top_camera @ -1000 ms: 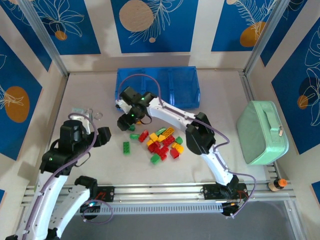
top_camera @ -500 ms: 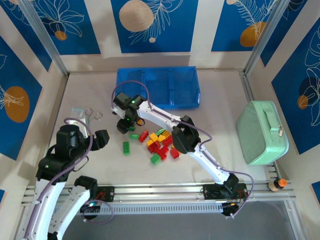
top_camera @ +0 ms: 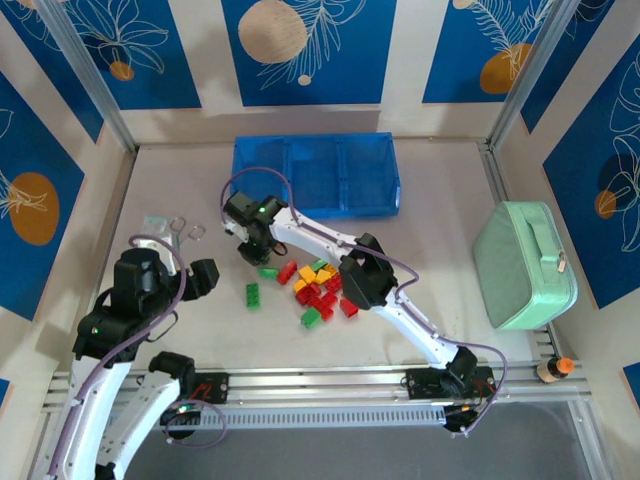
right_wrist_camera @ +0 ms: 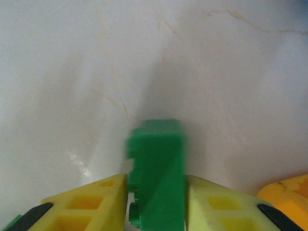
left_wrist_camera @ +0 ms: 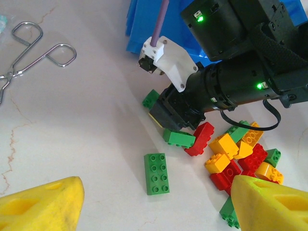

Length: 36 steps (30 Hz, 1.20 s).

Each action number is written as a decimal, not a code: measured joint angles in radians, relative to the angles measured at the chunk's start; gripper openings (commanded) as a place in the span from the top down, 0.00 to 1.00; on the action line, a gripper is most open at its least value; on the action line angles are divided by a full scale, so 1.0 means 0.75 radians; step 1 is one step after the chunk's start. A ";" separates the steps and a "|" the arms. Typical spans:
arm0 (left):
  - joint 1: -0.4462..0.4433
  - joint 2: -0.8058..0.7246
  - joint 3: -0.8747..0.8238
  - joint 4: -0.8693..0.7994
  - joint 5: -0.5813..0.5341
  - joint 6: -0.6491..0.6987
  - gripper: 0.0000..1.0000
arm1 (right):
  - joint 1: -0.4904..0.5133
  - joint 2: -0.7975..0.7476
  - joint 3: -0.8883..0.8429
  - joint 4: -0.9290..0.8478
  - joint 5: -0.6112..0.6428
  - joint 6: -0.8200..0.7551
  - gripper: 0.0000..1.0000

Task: Sort the legos into containers by color
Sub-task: Pick up the lego from the center of the table, then place the lego in the container.

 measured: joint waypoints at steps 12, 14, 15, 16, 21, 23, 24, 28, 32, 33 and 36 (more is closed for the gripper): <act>0.000 0.015 0.000 0.010 0.002 -0.007 0.20 | -0.009 -0.115 -0.017 -0.001 0.013 0.121 0.79; 0.000 0.026 0.000 0.016 0.010 -0.007 0.20 | -0.038 -0.193 -0.017 0.000 -0.004 0.164 0.79; 0.000 0.033 -0.001 0.021 0.015 -0.007 0.20 | -0.060 -0.238 -0.017 0.001 -0.012 0.187 0.79; 0.000 0.041 -0.002 0.026 0.019 -0.007 0.21 | -0.083 -0.278 -0.017 0.004 -0.018 0.211 0.79; -0.005 0.111 -0.016 0.048 0.058 -0.011 0.21 | -0.304 -0.452 -0.017 0.041 -0.097 0.365 0.79; -0.017 0.139 -0.034 0.059 0.072 -0.023 0.21 | -0.409 -0.463 -0.016 0.055 -0.160 0.429 0.79; -0.034 0.157 -0.044 0.069 0.076 -0.032 0.21 | -0.464 -0.454 -0.016 0.060 -0.197 0.460 0.79; -0.152 0.238 -0.076 0.109 0.063 -0.073 0.21 | -0.605 -0.367 -0.008 0.064 -0.288 0.544 0.79; -0.306 0.334 -0.118 0.169 0.028 -0.129 0.21 | -0.632 -0.220 0.066 0.058 -0.348 0.588 0.79; -0.330 0.355 -0.135 0.185 0.020 -0.142 0.21 | -0.630 -0.192 0.082 0.058 -0.361 0.594 0.79; -0.372 0.404 -0.175 0.213 -0.006 -0.181 0.21 | -0.624 -0.136 0.117 0.055 -0.390 0.613 0.79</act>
